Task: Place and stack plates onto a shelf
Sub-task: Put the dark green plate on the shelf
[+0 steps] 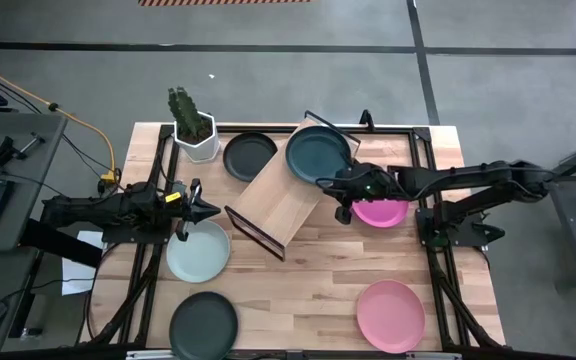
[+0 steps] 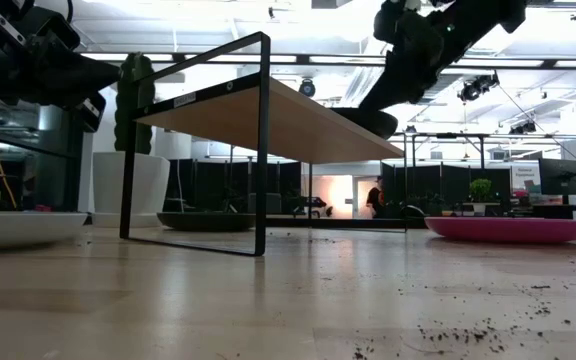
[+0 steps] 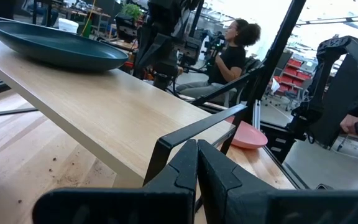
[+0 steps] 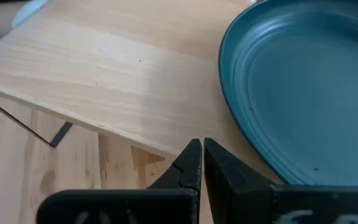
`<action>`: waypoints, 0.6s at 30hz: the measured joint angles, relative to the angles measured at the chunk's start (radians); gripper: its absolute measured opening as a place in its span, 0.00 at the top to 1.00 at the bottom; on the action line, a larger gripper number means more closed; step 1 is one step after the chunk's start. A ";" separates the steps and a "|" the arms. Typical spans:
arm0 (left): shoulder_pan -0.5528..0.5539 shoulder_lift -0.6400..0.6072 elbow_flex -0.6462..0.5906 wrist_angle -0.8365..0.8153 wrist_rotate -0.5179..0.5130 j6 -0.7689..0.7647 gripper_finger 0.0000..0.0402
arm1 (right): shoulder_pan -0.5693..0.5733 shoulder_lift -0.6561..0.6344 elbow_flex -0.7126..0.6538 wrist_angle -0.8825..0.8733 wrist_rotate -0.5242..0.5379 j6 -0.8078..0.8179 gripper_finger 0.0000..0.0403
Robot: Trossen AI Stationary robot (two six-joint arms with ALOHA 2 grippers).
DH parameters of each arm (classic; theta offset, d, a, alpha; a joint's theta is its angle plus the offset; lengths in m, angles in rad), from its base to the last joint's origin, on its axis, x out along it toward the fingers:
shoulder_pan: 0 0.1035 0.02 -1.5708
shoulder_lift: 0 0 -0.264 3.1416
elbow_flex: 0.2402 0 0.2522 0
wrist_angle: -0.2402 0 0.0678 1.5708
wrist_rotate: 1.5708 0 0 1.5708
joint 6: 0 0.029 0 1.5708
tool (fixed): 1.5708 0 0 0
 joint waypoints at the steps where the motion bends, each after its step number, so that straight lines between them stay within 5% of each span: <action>1: 0.000 0.000 0.000 0.000 0.000 0.000 1.00 | 0.000 0.006 0.000 0.000 0.005 -0.001 1.00; 18: 0.000 0.000 0.000 0.000 0.000 0.000 1.00 | -0.046 0.019 0.000 0.057 0.065 0.000 1.00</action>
